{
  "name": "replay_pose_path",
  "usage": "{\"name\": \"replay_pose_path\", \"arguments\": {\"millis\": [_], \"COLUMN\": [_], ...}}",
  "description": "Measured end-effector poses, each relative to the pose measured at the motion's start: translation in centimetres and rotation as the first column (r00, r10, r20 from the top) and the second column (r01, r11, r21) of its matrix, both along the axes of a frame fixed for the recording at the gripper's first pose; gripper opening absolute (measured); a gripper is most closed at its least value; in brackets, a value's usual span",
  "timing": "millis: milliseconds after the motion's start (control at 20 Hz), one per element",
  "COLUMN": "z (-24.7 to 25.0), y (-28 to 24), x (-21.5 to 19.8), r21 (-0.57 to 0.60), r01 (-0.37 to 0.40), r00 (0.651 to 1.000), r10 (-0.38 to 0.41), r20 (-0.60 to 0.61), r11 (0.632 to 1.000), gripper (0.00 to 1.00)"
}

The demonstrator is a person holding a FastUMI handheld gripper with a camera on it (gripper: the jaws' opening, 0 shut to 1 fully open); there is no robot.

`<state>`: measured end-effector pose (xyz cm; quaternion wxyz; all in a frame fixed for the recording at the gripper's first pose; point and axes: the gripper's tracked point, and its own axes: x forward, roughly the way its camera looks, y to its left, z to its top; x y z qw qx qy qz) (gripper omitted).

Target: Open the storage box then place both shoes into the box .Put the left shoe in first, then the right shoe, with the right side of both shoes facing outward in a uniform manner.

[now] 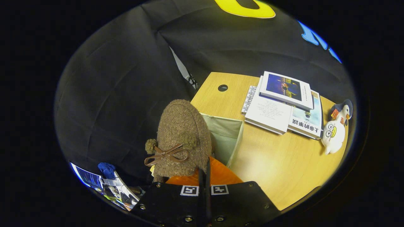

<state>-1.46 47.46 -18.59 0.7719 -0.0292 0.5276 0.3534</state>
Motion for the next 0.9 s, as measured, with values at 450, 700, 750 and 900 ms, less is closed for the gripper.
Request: {"name": "replay_pose_path", "arguments": {"millis": [450,700,750,900], "z": [-3.1,-3.1,-3.6,-2.6], "y": [2.5,3.5,3.5,2.1], "x": [-0.1,-0.9,-0.6,1.0], "r21": [-0.09,-0.061,-0.053,-0.046], "r01": [-0.043,-0.045,-0.04,-0.012], "r00": [0.999,0.999,0.999,0.997], "r10": [0.044,0.044,0.04,0.015], "r20": [0.0,-0.015,-0.007,0.074], "r11": [0.995,0.997,0.998,0.999], "gripper": [0.0,0.2,0.33,0.82]}}
